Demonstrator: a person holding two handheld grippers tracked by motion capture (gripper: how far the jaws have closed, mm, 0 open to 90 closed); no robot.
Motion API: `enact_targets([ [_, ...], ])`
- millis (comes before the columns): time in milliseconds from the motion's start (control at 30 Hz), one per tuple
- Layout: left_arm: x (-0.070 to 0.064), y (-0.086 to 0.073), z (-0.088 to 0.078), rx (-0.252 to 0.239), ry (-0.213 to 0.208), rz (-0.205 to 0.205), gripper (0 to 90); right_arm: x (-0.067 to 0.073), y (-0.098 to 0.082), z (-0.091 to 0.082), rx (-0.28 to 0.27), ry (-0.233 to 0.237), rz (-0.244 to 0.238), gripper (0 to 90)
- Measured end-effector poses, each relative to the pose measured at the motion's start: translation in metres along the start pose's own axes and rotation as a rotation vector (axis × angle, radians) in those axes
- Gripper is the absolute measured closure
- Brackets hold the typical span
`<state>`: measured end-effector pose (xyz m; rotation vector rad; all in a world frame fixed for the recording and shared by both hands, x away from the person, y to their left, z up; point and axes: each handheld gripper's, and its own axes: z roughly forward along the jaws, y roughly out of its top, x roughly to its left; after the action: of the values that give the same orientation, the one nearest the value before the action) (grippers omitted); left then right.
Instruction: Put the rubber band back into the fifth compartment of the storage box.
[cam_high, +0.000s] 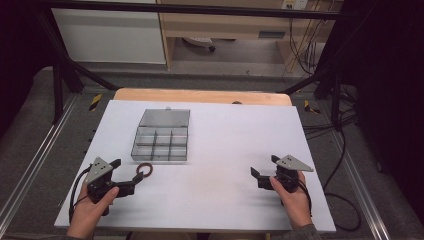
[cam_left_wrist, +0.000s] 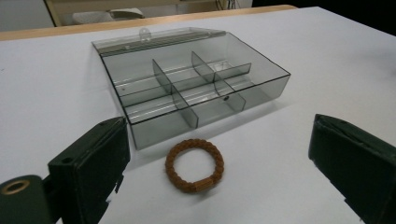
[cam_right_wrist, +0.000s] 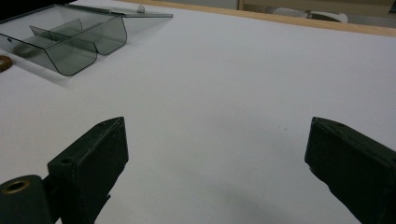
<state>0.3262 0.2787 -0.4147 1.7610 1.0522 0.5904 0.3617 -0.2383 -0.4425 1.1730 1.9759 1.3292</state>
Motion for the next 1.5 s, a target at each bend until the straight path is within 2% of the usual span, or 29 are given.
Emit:
enact_targets([
  [33, -0.002, 0.001, 0.0, 0.005, -0.003, 0.023, 5.4, 0.001, 0.0, -0.002, 0.0, 0.001, 0.003, 6.1],
  [100, -0.005, 0.002, 0.001, 0.003, -0.019, 0.031, 5.4, 0.002, -0.001, -0.004, -0.004, -0.001, -0.009, 6.0],
  [367, -0.01, 0.003, 0.002, -0.001, -0.035, 0.047, 5.1, 0.004, 0.0, -0.008, -0.016, 0.003, -0.008, 5.1],
  [733, -0.027, 0.005, 0.008, 0.009, -0.048, 0.089, 5.0, 0.003, 0.0, -0.01, -0.014, -0.004, -0.012, 5.5],
  [867, -0.029, 0.002, 0.014, 0.055, -0.06, 0.107, 5.5, 0.002, -0.001, -0.01, 0.001, -0.011, -0.006, 4.8],
  [1000, -0.03, -0.001, 0.017, 0.084, -0.068, 0.106, 6.8, 0.003, -0.001, -0.011, 0.006, -0.016, 0.0, 3.9],
  [1133, -0.035, -0.004, 0.023, 0.124, -0.072, 0.13, 7.3, 0.009, -0.003, -0.017, 0.028, -0.02, -0.008, 3.7],
  [1167, -0.036, -0.005, 0.025, 0.134, -0.074, 0.134, 8.5, 0.014, -0.005, -0.024, 0.035, -0.021, -0.024, 3.6],
  [1267, -0.038, -0.005, 0.026, 0.135, -0.081, 0.141, 10.1, 0.016, -0.006, -0.028, 0.04, -0.025, -0.045, 3.6],
  [1400, -0.039, -0.004, 0.027, 0.132, -0.068, 0.148, 13.0, 0.014, -0.005, -0.025, 0.043, -0.028, -0.038, 3.6],
  [1500, -0.037, -0.005, 0.029, 0.148, -0.055, 0.146, 15.2, 0.013, -0.006, -0.023, 0.047, -0.028, -0.034, 3.6],
])
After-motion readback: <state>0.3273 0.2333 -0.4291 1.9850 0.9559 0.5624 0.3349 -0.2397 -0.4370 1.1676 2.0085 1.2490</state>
